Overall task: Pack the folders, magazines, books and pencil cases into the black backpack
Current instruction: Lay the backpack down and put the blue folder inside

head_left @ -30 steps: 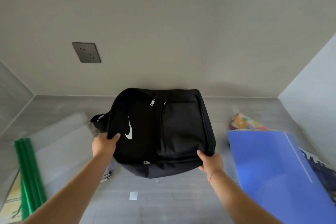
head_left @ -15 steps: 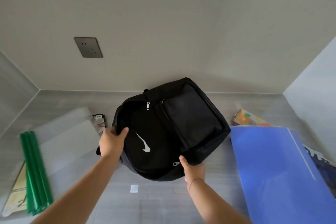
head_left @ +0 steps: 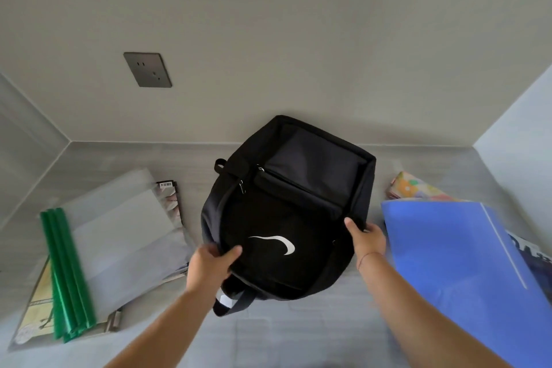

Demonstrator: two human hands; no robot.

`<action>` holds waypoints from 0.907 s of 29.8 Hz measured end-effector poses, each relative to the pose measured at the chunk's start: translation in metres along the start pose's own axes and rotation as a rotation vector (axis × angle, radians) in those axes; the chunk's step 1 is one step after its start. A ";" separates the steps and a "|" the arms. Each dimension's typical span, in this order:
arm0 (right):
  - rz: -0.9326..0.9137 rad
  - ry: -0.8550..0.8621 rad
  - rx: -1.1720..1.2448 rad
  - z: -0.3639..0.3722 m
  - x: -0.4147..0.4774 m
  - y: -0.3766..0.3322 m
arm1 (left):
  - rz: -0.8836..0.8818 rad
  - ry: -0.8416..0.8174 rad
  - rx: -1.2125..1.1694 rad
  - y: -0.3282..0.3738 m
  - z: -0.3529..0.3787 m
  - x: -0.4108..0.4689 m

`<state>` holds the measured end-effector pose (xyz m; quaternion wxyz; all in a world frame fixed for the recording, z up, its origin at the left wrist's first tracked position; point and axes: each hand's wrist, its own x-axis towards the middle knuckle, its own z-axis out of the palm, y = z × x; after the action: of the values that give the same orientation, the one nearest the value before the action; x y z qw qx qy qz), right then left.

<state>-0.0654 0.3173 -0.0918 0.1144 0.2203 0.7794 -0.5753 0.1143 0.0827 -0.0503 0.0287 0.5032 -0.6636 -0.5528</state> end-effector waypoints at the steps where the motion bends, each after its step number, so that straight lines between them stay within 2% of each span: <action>1: 0.030 -0.017 0.041 0.003 -0.012 0.005 | 0.054 0.061 0.021 0.008 -0.004 0.008; 5: 0.180 -0.111 0.157 0.024 -0.059 0.047 | 0.179 0.240 0.147 0.049 -0.014 0.038; 7: 0.221 -0.128 0.173 0.028 -0.070 0.055 | 0.184 0.183 0.226 0.059 -0.011 0.053; 11: 0.105 -0.129 0.066 0.018 -0.053 0.034 | 0.092 0.052 0.320 0.045 -0.011 0.071; 18: -0.068 -0.116 -0.044 0.002 -0.007 -0.024 | -0.099 -0.121 0.097 -0.026 0.007 0.043; 22: -0.076 -0.221 -0.028 0.004 -0.012 -0.029 | -0.143 -0.165 -0.030 -0.040 0.018 0.018; 27: 0.037 -0.248 -0.123 -0.003 -0.034 0.003 | 0.038 0.073 0.090 -0.016 0.003 0.043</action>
<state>-0.0340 0.3139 -0.0788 0.2337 0.1542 0.7888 -0.5471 0.1016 0.0564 -0.0854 0.0406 0.5114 -0.6957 -0.5029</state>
